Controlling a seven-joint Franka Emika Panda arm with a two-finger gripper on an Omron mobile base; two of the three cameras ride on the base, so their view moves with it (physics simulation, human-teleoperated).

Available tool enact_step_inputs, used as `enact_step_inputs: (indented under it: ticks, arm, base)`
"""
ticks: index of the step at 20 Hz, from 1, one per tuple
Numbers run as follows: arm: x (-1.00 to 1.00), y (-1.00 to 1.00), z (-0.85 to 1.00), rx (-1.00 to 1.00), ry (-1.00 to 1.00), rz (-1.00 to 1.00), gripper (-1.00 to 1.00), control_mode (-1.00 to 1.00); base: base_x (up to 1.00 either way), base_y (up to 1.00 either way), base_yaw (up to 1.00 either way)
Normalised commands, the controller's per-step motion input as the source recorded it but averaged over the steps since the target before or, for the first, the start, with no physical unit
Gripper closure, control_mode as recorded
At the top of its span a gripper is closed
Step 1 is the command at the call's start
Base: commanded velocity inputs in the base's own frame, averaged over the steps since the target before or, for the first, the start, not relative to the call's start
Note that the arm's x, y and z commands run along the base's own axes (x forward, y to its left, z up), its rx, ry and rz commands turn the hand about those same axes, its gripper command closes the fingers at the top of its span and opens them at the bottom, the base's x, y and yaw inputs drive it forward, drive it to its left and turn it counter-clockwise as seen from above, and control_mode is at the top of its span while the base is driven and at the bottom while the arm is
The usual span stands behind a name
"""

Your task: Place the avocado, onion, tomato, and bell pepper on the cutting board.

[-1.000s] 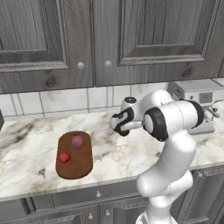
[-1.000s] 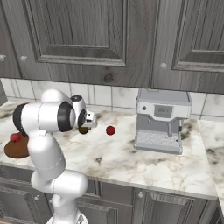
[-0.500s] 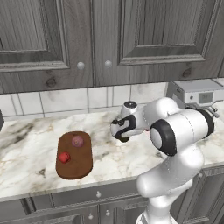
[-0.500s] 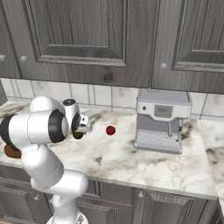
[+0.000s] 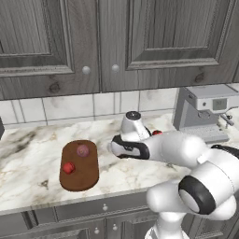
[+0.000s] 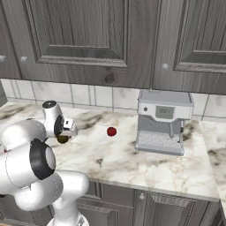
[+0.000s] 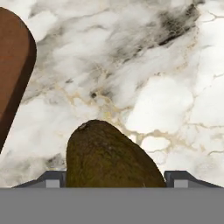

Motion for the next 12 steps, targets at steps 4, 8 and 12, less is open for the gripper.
enact_step_inputs:
  ticks: [4, 8, 12]
  arm:
    - [-0.56, 0.86, 0.76, 0.00, 0.00, 0.00, 1.00, -1.00]
    - [-0.45, 0.83, 0.91, 0.04, 0.01, 0.00, 1.00, -1.00]
    - [-0.20, 0.70, 0.66, 0.02, 0.00, 0.00, 1.00, -1.00]
  base:
    - [0.00, 0.00, 0.00]
    - [0.00, 0.00, 0.00]
    - [0.00, 0.00, 0.00]
